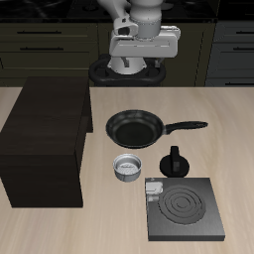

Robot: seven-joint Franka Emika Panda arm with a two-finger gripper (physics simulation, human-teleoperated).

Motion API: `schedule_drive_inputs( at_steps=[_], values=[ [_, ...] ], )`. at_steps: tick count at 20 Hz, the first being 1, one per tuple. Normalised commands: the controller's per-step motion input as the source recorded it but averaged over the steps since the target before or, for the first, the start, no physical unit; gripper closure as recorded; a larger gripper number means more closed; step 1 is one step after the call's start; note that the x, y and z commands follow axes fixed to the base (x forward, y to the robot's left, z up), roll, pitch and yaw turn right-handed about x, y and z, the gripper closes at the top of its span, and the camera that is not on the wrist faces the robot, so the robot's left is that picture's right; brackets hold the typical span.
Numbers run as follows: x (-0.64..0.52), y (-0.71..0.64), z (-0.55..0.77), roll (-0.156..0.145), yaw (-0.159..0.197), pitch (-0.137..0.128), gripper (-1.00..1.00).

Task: Place the ramekin on the stove

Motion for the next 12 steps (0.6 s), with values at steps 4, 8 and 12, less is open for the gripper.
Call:
schedule_drive_inputs(
  at_steps=[4,8,12],
  values=[
    [0.2,-0.03,0.0,-0.027,-0.013,0.017,-1.0],
    [0.16,-0.02,0.01,-0.007,-0.018,0.008,-1.0],
    [0.25,-0.02,0.01,-0.003,0.002,0.021,-1.0]
  ],
)
